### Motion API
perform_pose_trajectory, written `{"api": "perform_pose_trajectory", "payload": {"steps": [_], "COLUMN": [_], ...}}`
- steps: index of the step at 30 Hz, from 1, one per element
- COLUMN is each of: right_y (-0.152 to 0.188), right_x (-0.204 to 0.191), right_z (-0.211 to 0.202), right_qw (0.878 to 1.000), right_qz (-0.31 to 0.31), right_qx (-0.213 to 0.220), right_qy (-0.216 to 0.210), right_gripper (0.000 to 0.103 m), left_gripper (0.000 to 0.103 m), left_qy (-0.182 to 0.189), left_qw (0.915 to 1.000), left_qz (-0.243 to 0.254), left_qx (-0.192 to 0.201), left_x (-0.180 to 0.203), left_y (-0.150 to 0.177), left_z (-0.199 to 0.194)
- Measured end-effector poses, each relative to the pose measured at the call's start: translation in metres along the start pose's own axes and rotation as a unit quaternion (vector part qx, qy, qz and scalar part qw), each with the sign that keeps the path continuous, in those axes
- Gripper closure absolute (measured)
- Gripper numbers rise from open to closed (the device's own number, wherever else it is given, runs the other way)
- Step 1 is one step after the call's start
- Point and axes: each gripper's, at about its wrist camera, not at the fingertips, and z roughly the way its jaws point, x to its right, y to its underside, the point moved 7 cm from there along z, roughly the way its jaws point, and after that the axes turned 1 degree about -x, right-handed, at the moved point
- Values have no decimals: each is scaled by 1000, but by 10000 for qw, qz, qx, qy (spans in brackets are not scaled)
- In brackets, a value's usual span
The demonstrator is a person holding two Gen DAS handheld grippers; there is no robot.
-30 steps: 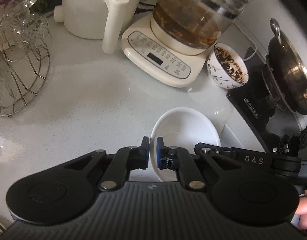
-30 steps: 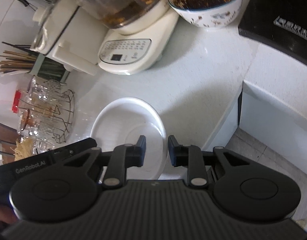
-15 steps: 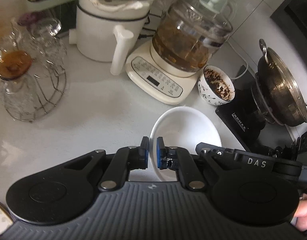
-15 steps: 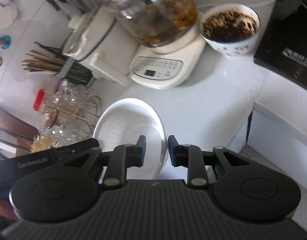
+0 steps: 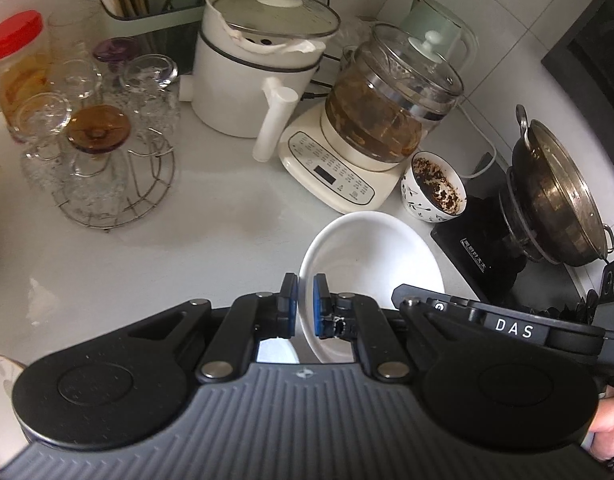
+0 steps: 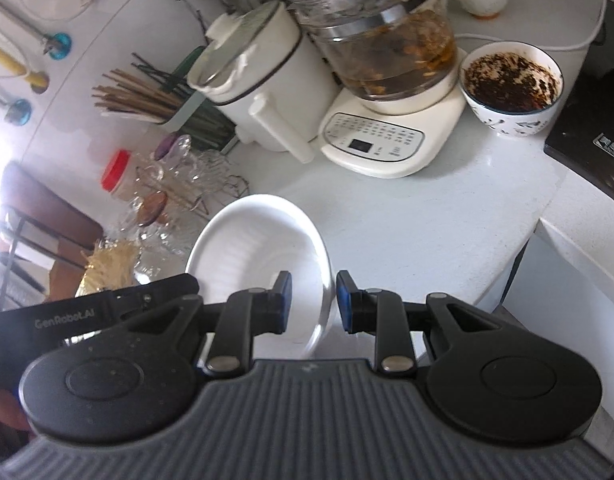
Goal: Organize plates and bowls
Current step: 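Lift the ceramic bowl with both tools and carry it over the plastic bowl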
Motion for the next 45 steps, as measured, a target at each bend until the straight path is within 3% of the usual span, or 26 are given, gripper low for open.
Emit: {"api": "perform_pose_trajectory", "payload": {"steps": [18, 45], "right_y": [23, 63], "right_x": [-51, -52], "right_z": [15, 71], "right_qw": [9988, 9953], "right_qz": [-421, -752], "right_qx": [-214, -606], "right_qy": [-139, 58], "right_gripper": [76, 74], "left_gripper": [94, 94], "left_qy": [-233, -419], "left_qw": [9993, 9948], "left_qz": [-299, -840], "left_qx": [-15, -405], "left_x": [-49, -105], "left_y": [20, 71], "left_z": [-38, 5]}}
